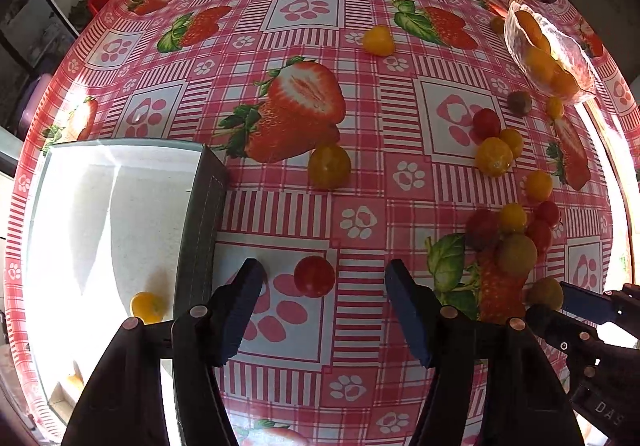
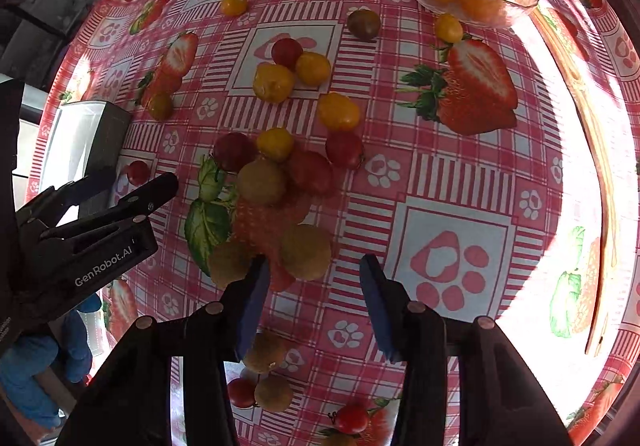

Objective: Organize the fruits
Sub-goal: 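Grasp a red cherry tomato with the left tool while the right grasps an olive-green fruit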

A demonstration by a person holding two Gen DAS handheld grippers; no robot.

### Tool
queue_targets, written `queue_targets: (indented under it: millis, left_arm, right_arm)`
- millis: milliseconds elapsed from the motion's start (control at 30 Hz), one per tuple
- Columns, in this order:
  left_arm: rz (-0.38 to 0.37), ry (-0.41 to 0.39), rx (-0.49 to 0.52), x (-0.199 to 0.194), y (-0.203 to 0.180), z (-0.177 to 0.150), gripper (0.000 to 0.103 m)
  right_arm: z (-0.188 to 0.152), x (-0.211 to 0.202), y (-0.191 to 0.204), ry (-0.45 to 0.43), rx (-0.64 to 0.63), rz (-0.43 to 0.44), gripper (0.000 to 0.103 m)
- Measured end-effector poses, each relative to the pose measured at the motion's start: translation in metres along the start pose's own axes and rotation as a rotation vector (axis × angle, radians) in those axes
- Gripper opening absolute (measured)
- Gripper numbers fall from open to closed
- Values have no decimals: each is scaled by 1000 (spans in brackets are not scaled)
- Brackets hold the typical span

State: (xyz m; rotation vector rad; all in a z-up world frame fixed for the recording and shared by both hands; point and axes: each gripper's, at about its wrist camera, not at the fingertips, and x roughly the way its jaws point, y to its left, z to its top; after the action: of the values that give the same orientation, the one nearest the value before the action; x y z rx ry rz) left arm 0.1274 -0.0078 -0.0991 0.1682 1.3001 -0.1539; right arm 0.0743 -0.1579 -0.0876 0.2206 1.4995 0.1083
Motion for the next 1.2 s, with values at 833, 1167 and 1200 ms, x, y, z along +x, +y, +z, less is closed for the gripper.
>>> queue_targets:
  millis: [833, 1167, 1200]
  left_arm:
    - [-162, -43, -74, -62, 23, -34, 19]
    - [-133, -77, -156, -85, 68, -52, 19]
    - [-127, -80, -169, -86, 75, -56, 19]
  right_arm:
    - [-25, -36, 0, -19, 56, 76, 28]
    - [-25, -46, 46, -16, -19, 102, 28]
    - [-23, -46, 53, -15, -31, 104, 28]
